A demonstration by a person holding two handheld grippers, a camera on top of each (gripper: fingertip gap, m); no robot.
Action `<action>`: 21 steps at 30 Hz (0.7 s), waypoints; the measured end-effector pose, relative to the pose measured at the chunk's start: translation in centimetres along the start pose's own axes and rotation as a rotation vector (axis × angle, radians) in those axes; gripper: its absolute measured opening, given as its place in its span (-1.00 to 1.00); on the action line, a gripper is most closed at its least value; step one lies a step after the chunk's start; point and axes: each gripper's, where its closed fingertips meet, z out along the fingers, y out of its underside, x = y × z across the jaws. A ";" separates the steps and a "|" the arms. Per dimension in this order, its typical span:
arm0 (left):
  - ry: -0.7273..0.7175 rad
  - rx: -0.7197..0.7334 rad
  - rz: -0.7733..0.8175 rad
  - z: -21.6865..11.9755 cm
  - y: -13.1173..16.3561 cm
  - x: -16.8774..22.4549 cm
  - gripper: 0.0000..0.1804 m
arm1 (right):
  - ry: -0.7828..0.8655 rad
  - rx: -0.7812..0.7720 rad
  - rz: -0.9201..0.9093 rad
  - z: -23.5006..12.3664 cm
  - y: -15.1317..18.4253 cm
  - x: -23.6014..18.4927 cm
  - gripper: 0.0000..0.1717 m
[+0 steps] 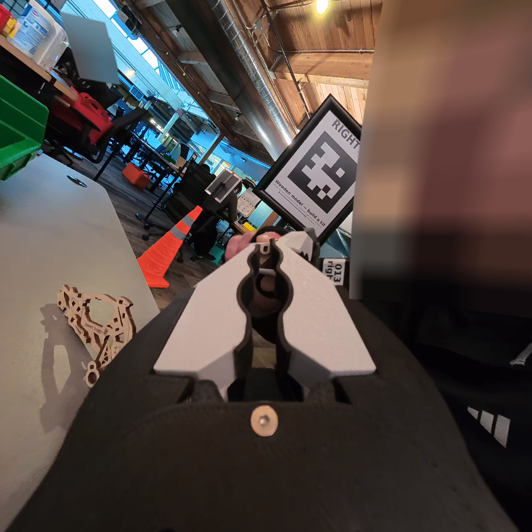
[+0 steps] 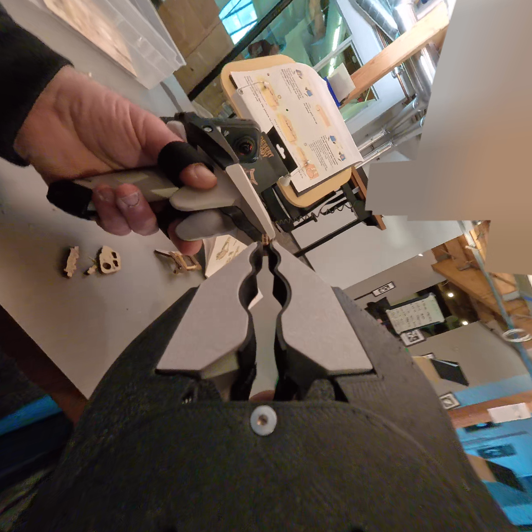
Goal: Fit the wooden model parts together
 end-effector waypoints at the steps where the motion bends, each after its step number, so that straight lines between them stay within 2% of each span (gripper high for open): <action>1: 0.005 0.006 0.003 0.1 -0.1 0.1 -0.95 | 0.004 0.009 0.036 -0.1 0.0 0.1 -0.98; 6: 0.026 0.042 -0.003 0.1 -0.5 0.3 -0.90 | 0.015 0.051 0.221 -0.5 0.1 1.2 -0.98; 9: 0.018 0.060 0.024 -0.1 -0.9 0.3 -0.87 | -0.039 0.098 0.406 -0.8 0.2 1.6 -0.99; 13: -0.162 -0.040 0.154 -0.6 0.0 -2.0 -0.86 | -0.174 0.150 0.802 -1.8 1.9 1.9 -1.00; 18: -0.405 -0.245 0.303 -1.1 2.1 -5.9 -0.81 | -0.299 0.047 1.298 -2.7 7.3 0.1 -0.99; 21: -0.476 -0.322 0.341 -1.1 3.1 -7.5 -0.78 | -0.321 -0.029 1.468 -2.6 9.8 -2.0 -0.99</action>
